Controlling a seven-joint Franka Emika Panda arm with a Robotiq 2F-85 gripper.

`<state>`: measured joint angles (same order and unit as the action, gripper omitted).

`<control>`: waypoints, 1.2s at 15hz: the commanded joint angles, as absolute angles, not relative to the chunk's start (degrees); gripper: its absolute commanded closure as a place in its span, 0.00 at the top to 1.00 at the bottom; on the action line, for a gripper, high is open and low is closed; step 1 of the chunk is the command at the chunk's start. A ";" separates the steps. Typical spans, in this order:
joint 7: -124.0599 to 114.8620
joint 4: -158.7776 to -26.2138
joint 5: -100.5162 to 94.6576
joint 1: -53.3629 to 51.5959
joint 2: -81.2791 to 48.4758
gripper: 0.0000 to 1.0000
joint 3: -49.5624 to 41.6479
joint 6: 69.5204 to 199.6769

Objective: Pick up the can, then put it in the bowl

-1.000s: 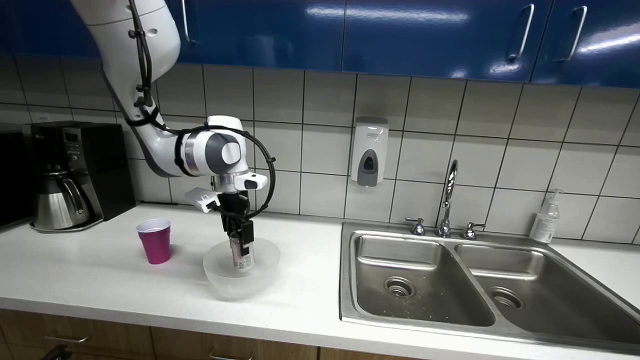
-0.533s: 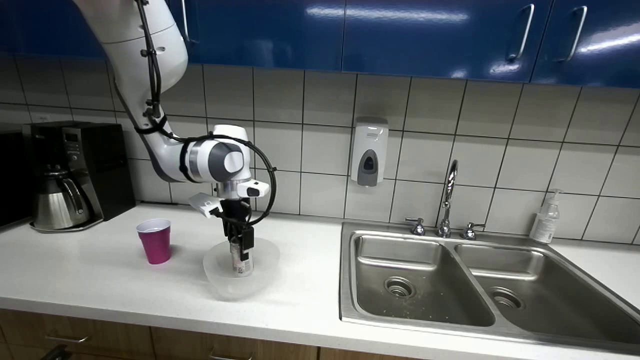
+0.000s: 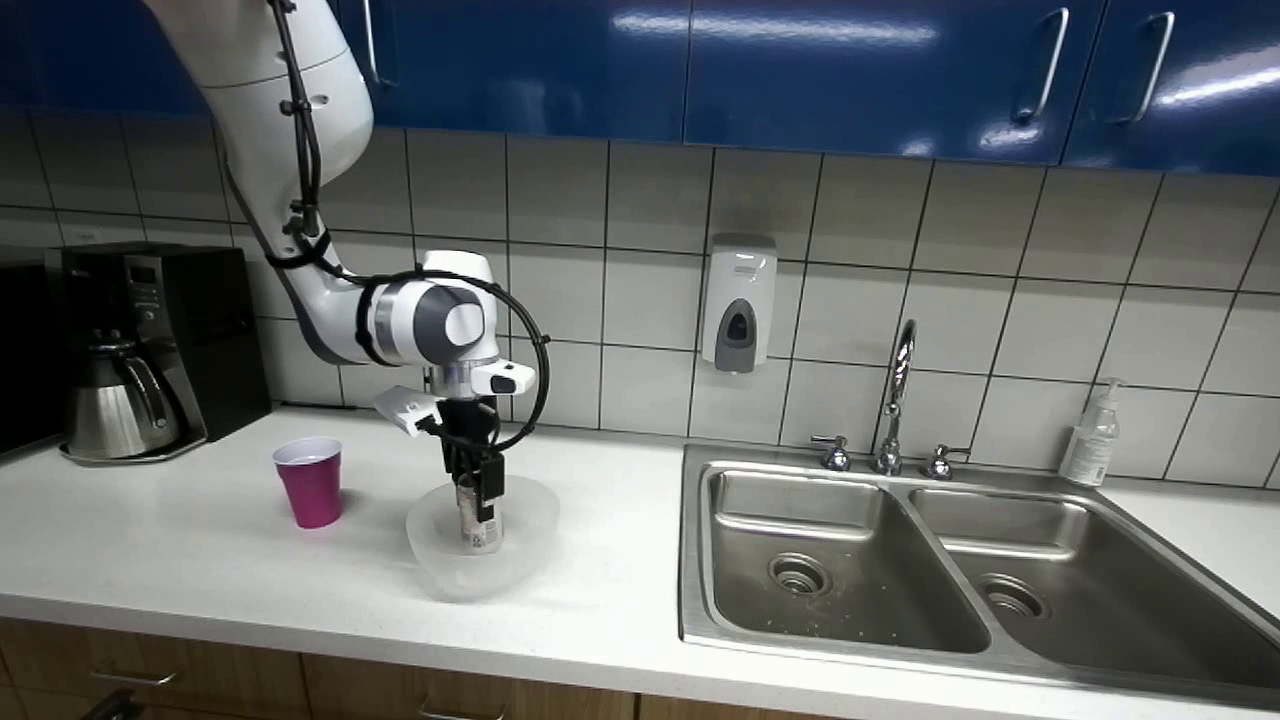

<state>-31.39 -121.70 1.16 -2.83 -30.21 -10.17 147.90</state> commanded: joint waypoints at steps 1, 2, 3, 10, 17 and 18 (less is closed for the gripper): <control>-29.42 -120.90 2.99 -1.85 -30.05 0.38 -9.58 145.99; -29.53 -120.87 3.10 -1.87 -30.18 0.38 -9.64 145.96; -29.43 -120.77 3.26 -1.79 -30.38 0.38 -9.59 145.89; -28.96 -120.73 4.69 -1.40 -31.15 0.88 -9.21 145.12; -29.09 -120.87 4.98 -1.98 -30.20 1.00 -9.44 144.27; -28.93 -121.35 4.86 -2.06 -29.52 1.00 -9.44 144.31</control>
